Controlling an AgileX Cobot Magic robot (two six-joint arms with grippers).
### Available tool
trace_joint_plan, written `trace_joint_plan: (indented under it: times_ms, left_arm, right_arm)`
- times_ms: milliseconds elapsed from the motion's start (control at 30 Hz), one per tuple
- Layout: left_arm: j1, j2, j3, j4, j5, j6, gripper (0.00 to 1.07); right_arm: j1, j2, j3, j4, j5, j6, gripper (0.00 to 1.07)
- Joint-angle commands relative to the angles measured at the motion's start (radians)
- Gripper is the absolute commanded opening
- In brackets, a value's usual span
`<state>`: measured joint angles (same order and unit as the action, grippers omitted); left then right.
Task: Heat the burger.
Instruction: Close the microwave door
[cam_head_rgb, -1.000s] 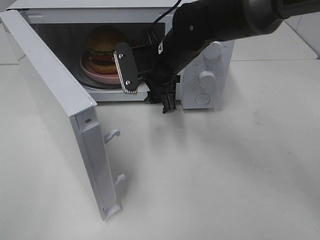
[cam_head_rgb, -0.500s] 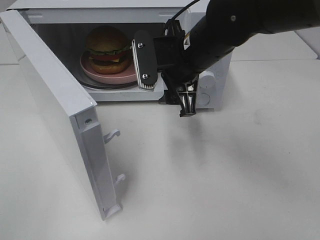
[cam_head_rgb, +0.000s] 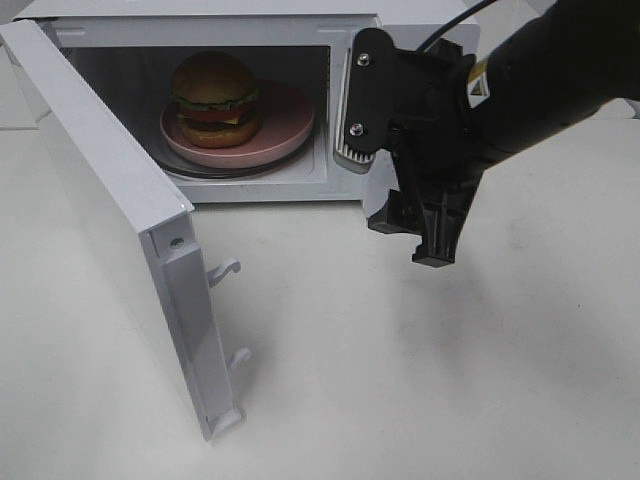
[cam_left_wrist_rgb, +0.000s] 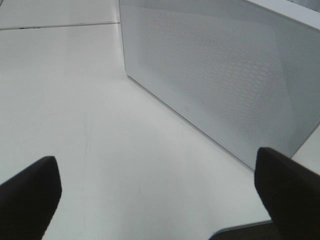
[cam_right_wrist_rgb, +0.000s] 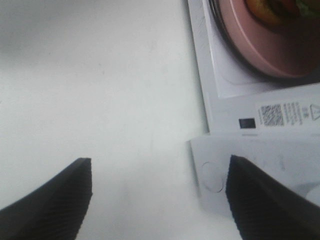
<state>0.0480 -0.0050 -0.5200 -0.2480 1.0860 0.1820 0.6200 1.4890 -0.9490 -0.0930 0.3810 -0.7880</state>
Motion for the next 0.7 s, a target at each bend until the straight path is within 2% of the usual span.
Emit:
trace_joint_plan:
  times_ms: [33, 100, 167, 267, 367, 533, 633, 700]
  left_arm:
    - [-0.003, -0.025, 0.004, -0.007, -0.014, -0.005, 0.98]
    - [-0.003, -0.025, 0.004, -0.007, -0.014, -0.005, 0.98]
    - [-0.003, -0.025, 0.004, -0.007, -0.014, -0.005, 0.98]
    - [-0.003, -0.025, 0.004, -0.007, -0.014, -0.005, 0.98]
    - [-0.003, -0.025, 0.004, -0.007, -0.014, -0.005, 0.98]
    - [-0.003, -0.025, 0.004, -0.007, -0.014, -0.005, 0.98]
    - [-0.003, -0.025, 0.004, -0.007, -0.014, -0.005, 0.98]
    - [-0.003, -0.025, 0.004, -0.007, -0.014, -0.005, 0.98]
  right_arm:
    - [-0.003, -0.050, 0.029, -0.001, 0.054, 0.106, 0.74]
    - [-0.003, -0.063, 0.037, -0.001, 0.074, 0.147, 0.74]
    - [-0.003, -0.106, 0.045, -0.008, 0.198, 0.292, 0.74]
    - [-0.003, -0.129, 0.045, -0.012, 0.282, 0.399, 0.74]
    - [-0.003, -0.137, 0.045, -0.020, 0.306, 0.431, 0.74]
    - [-0.003, -0.202, 0.045, -0.077, 0.447, 0.634, 0.74]
    - [-0.003, -0.212, 0.045, -0.085, 0.471, 0.657, 0.74]
    - [-0.003, -0.252, 0.045, -0.081, 0.555, 0.693, 0.74]
